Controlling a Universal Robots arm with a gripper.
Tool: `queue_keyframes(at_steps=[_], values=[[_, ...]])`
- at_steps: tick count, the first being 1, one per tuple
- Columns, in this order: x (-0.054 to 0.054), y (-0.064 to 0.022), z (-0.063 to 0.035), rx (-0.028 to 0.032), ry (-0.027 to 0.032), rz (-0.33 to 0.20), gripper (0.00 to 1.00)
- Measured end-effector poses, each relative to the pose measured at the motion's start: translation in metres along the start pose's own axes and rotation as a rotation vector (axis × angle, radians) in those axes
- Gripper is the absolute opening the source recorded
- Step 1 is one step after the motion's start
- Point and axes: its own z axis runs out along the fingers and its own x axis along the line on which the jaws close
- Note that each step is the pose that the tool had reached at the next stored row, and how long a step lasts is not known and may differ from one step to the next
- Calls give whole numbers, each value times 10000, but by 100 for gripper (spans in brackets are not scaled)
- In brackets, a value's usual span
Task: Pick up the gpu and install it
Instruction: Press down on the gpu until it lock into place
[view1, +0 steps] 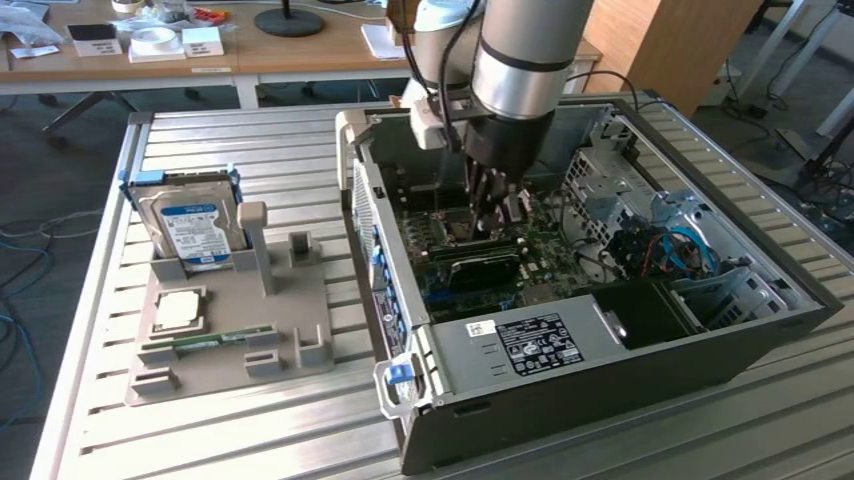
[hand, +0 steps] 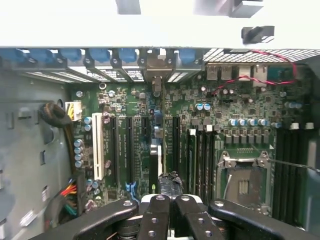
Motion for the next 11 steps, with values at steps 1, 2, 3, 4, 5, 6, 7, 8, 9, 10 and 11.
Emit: queue_keyframes(at_steps=[1, 2, 3, 4, 5, 6, 7, 8, 9, 10, 11], values=[[-1, -1, -25, 6, 0, 0, 11], [-1, -1, -48, 12, -1, 0, 11], [-2, -2, -71, 17, -1, -1, 11], [-3, -3, -98, 21, -1, 0, 11], [-4, -3, -122, 28, -1, 1, 11], [-5, -4, -146, 33, -1, 1, 11], [-5, -5, -168, 36, -1, 2, 11], [-6, -5, -189, 40, 0, 3, 11], [-7, -6, -210, 46, -1, 3, 11], [-7, -6, -229, 50, -1, 4, 11], [-8, -7, -246, 55, -1, 5, 11]])
